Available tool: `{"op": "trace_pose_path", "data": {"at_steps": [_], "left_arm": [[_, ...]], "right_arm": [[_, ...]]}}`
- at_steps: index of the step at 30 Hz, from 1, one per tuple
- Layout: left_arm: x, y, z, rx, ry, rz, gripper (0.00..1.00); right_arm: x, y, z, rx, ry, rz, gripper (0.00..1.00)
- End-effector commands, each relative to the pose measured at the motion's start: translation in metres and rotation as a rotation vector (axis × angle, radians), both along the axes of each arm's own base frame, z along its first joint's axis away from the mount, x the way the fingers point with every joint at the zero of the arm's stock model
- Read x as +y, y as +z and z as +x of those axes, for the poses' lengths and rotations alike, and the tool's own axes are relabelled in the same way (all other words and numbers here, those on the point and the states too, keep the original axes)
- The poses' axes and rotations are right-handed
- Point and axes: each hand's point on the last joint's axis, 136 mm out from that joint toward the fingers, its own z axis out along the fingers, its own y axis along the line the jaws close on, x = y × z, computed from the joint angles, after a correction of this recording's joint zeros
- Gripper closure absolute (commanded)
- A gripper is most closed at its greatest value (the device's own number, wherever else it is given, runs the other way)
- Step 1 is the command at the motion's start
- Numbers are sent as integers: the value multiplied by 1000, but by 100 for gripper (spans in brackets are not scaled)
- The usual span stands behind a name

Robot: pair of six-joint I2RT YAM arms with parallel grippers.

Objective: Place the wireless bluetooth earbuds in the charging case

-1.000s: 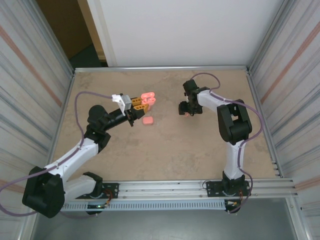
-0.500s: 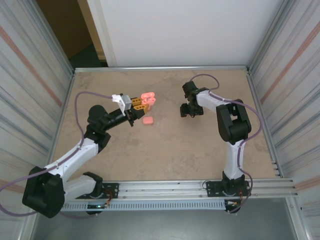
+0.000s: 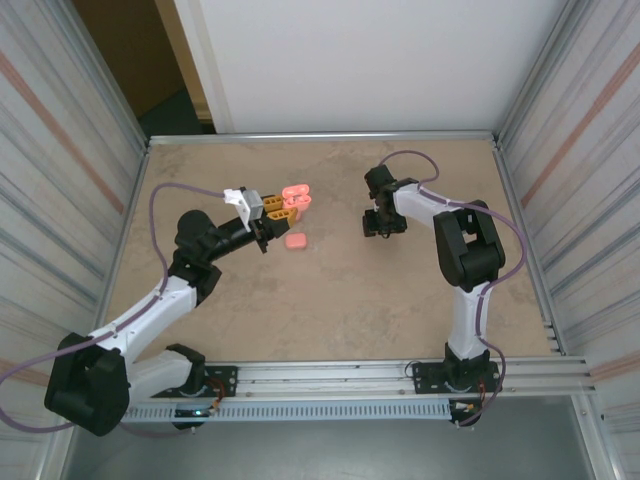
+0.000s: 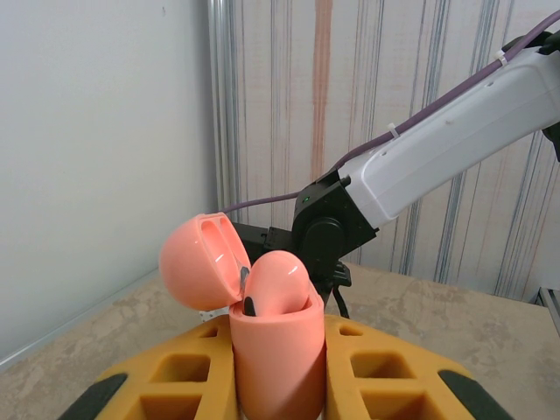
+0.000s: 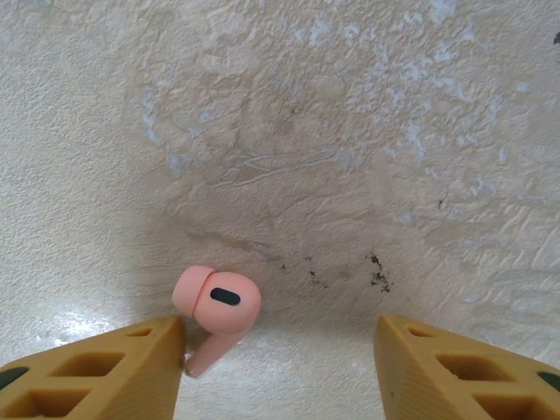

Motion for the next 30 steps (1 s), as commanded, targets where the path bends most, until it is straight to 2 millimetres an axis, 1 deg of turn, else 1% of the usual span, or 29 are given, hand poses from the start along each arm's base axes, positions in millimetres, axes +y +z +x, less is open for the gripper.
{"op": "trace_pose_path", "data": {"at_steps": [1, 7, 11, 16, 19, 23, 27, 30], "left_arm": [[2, 22, -5, -61, 6, -23, 100], [2, 22, -5, -63, 7, -21, 100], [2, 23, -5, -63, 8, -23, 100], [2, 23, -5, -61, 7, -22, 100], [2, 23, -6, -64, 8, -21, 100], [3, 24, -6, -68, 10, -20, 100], [2, 23, -6, -69, 10, -17, 100], [2, 24, -6, -70, 10, -18, 100]], "right_arm": [[-15, 1, -20, 60, 12, -63, 45], [-17, 4, -22, 65, 7, -61, 55], [-18, 7, -24, 70, 7, -54, 57], [-14, 20, -24, 61, 16, 3, 56], [-7, 31, -23, 62, 27, 86, 53], [-5, 43, -20, 79, 26, 153, 49], [-6, 48, -15, 86, 39, 151, 48], [-1, 48, -10, 89, 47, 157, 50]]}}
